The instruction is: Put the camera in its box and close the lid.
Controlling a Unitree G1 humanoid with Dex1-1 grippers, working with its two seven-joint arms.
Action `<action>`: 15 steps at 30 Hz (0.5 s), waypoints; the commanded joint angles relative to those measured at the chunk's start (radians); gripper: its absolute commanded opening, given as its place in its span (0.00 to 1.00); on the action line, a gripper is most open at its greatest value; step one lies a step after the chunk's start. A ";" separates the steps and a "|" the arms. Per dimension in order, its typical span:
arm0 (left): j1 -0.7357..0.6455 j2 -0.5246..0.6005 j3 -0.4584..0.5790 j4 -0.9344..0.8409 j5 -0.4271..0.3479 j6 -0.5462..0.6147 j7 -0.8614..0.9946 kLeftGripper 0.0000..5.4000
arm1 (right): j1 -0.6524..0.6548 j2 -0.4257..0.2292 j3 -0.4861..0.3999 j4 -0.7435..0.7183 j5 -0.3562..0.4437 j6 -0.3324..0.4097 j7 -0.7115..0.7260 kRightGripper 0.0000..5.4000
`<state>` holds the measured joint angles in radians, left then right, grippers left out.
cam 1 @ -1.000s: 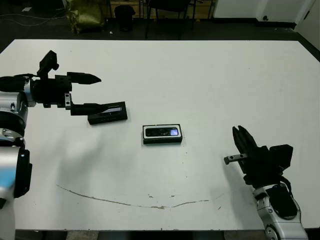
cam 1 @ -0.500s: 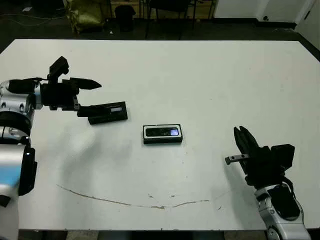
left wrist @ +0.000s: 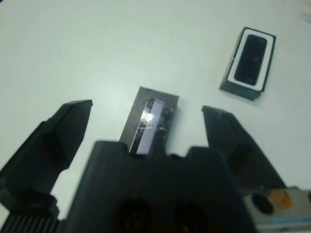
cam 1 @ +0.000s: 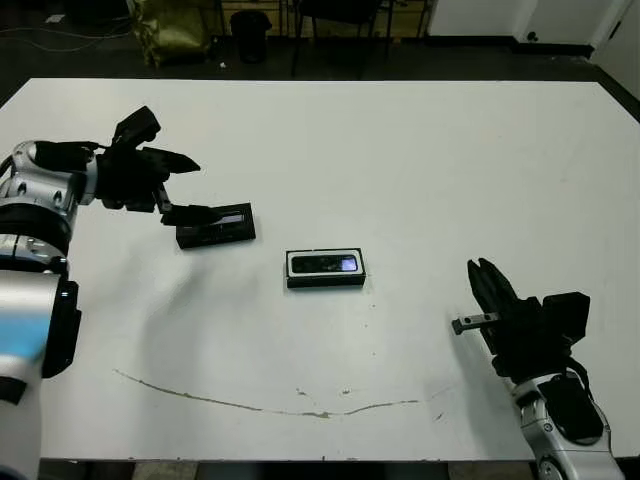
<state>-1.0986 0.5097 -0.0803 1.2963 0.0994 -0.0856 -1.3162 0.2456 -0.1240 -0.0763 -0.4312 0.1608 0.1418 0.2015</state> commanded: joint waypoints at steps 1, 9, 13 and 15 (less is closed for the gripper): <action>-0.013 -0.012 -0.023 0.019 0.039 0.006 0.010 1.00 | 0.018 -0.012 -0.010 -0.003 -0.008 0.022 -0.014 0.00; -0.041 -0.039 -0.091 0.028 0.129 -0.034 0.056 1.00 | 0.042 -0.015 -0.004 -0.067 -0.021 0.074 -0.038 0.00; -0.050 -0.057 -0.111 0.035 0.158 -0.077 0.061 1.00 | 0.059 -0.013 -0.013 -0.070 -0.014 0.064 -0.032 0.00; -0.054 -0.067 -0.122 0.039 0.171 -0.073 0.068 1.00 | 0.069 -0.020 -0.014 -0.080 -0.026 0.073 -0.035 0.00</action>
<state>-1.1428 0.4520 -0.1884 1.3213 0.2465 -0.1568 -1.2548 0.2947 -0.1305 -0.0810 -0.5113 0.1401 0.1977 0.1704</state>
